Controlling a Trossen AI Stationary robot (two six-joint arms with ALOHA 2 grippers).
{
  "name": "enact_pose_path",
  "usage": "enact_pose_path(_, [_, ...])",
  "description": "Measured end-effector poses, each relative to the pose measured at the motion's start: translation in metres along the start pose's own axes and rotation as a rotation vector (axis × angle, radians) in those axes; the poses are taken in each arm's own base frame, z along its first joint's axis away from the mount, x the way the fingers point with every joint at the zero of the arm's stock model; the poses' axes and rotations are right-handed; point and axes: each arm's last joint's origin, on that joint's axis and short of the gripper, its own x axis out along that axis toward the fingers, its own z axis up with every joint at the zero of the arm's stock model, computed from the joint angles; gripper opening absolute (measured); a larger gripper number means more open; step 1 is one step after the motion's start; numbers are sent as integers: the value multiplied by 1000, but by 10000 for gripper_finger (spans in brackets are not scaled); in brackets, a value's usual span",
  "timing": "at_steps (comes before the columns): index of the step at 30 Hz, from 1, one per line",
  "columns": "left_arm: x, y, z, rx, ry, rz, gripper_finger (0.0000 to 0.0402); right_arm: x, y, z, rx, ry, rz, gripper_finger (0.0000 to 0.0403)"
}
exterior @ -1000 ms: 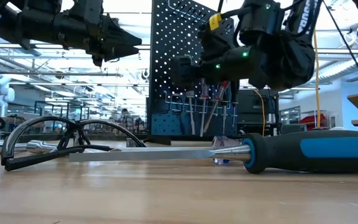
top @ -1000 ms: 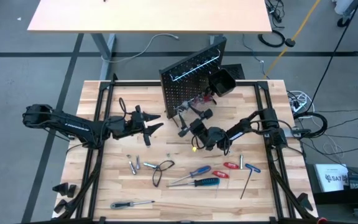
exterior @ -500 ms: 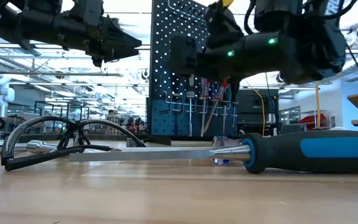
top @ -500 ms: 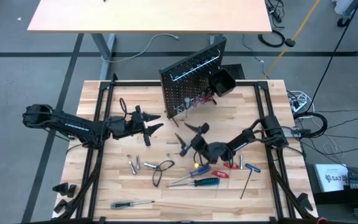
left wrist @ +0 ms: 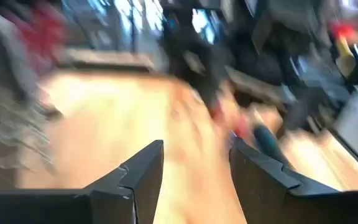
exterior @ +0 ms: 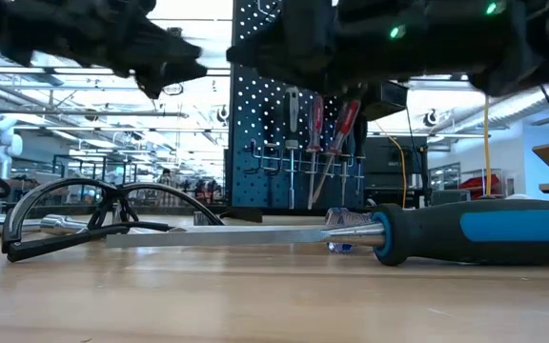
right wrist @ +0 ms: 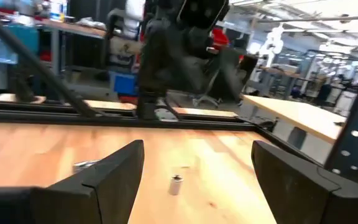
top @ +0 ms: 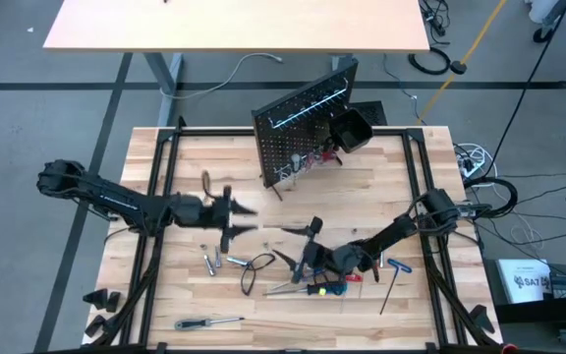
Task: Hang tools onto peg board
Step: Hang the gray black screwdriver on the peg board
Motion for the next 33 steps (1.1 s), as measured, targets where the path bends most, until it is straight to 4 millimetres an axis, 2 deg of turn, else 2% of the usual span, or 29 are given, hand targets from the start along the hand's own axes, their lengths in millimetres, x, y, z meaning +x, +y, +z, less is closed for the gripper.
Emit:
enact_pose_path(3, [-1,-24,2,-7,152,-85,185,-5,1,11,0,23,21,288])
enact_pose_path(6, [-7,-52,17,-7,288,-149,185,-7,-1,21,-5,58,30,288])
enact_pose_path(11, [-32,-88,43,-89,508,-180,185,-9,-5,30,12,79,32,288])
enact_pose_path(14, [-47,-104,45,-185,598,-189,185,-9,-5,31,25,81,43,288])
enact_pose_path(20, [-60,-139,23,-306,735,-210,185,-9,-3,30,101,84,81,288])
enact_pose_path(27, [-57,-180,-16,-256,918,-204,185,-10,1,33,197,85,137,288])
enact_pose_path(33, [-58,-212,-38,-202,989,-197,185,0,15,51,199,91,197,288])
